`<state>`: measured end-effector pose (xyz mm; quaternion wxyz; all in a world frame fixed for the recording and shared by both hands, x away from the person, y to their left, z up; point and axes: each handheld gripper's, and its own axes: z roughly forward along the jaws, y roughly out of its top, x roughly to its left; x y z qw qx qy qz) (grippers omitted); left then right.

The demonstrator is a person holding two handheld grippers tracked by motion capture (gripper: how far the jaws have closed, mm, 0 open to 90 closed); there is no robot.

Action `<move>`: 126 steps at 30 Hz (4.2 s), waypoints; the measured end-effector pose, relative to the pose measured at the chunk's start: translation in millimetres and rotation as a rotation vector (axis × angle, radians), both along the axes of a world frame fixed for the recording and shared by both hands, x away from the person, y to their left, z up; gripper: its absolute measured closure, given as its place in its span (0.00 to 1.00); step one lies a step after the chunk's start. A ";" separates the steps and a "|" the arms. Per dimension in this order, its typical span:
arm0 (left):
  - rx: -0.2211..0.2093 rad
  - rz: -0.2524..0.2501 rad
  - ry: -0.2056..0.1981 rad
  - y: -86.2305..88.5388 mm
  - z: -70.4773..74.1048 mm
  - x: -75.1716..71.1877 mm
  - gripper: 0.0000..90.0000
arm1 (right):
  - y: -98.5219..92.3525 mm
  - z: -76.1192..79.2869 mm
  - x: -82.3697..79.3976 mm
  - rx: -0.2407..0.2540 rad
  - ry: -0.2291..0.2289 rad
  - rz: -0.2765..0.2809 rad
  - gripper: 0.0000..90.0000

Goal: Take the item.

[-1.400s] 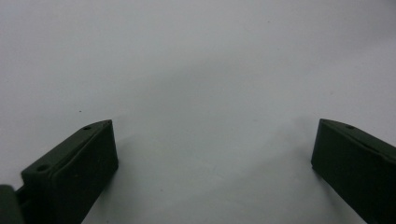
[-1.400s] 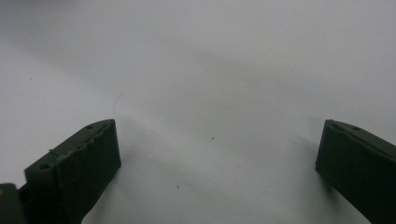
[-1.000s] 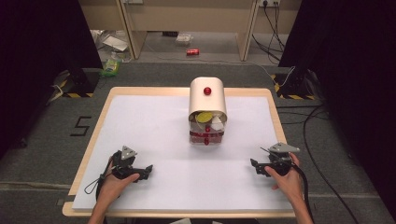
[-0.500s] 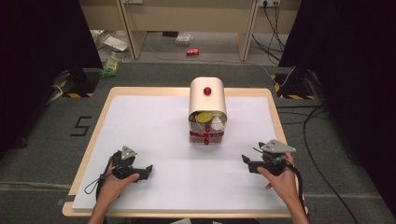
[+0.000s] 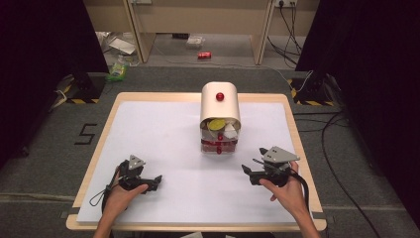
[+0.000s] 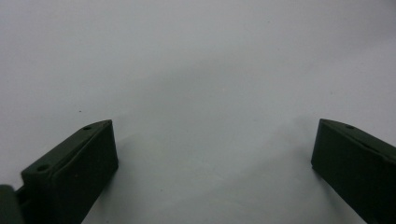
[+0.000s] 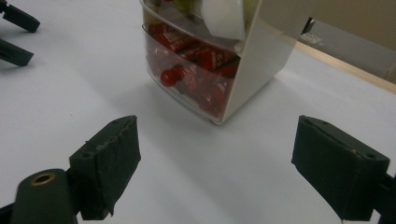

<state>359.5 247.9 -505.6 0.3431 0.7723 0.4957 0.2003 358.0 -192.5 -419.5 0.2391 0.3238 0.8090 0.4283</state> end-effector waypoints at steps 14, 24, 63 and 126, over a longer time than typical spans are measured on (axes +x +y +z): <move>0.000 0.000 0.000 -0.1 0.0 -0.1 0.00 | 35.8 15.9 4.0 0.004 -0.029 0.066 0.17; 0.000 0.000 0.000 0.0 0.0 0.0 0.00 | 52.6 28.5 11.4 0.016 -0.051 0.088 0.18; -0.001 0.000 -0.001 0.0 -0.1 0.0 0.00 | 87.9 47.6 44.3 0.017 -0.134 0.106 0.18; -0.004 0.000 -0.001 0.2 -0.1 -0.1 0.00 | 80.5 38.1 -2.7 -0.060 -0.042 0.196 0.21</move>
